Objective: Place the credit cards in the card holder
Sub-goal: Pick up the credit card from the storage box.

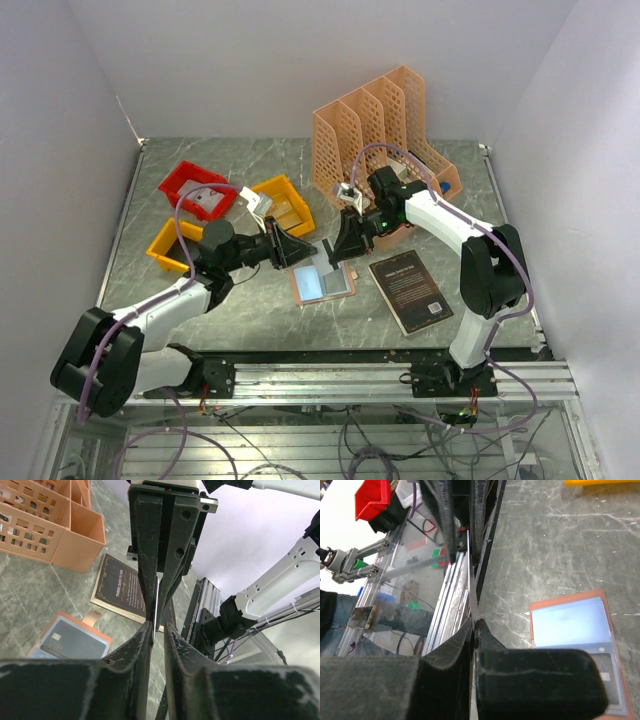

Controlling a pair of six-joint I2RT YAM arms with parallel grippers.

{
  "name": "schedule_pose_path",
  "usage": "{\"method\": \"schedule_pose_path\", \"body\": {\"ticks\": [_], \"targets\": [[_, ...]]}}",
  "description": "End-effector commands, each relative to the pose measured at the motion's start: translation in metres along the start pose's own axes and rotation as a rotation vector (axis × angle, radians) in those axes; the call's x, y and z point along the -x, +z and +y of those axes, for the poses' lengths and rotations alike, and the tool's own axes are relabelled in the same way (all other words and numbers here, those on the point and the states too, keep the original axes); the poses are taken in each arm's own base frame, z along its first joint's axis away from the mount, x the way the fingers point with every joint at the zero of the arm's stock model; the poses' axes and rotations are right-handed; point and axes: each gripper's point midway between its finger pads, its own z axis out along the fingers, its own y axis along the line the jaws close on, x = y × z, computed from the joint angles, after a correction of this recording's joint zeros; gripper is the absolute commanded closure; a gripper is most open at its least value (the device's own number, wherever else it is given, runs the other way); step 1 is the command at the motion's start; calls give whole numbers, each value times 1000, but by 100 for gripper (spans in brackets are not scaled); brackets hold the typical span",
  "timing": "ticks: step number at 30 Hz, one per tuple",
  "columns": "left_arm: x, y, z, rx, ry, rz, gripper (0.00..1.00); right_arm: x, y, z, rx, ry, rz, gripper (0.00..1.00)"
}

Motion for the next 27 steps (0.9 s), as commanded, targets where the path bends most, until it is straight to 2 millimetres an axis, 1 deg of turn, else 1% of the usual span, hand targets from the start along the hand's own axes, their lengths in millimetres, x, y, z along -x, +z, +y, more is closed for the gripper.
{"method": "schedule_pose_path", "body": {"ticks": [1,6,12,18,21,26,27], "targets": [[7,-1,-10,-77,16,-15,77,2,-1,4,2,-31,6,100],[5,1,-9,-95,1,-11,77,1,-1,3,4,-29,9,100],[2,2,-11,-125,-16,-11,76,1,0,3,6,-27,8,100],[-1,4,-7,-127,-28,-2,80,1,0,3,9,-25,8,100],[-3,5,-5,-127,-31,5,81,1,0,3,10,-23,9,100],[-4,7,-4,-129,-32,12,87,0,1,2,9,-21,12,100],[-5,7,-3,-129,-33,15,92,0,1,2,10,-20,13,100]]}}
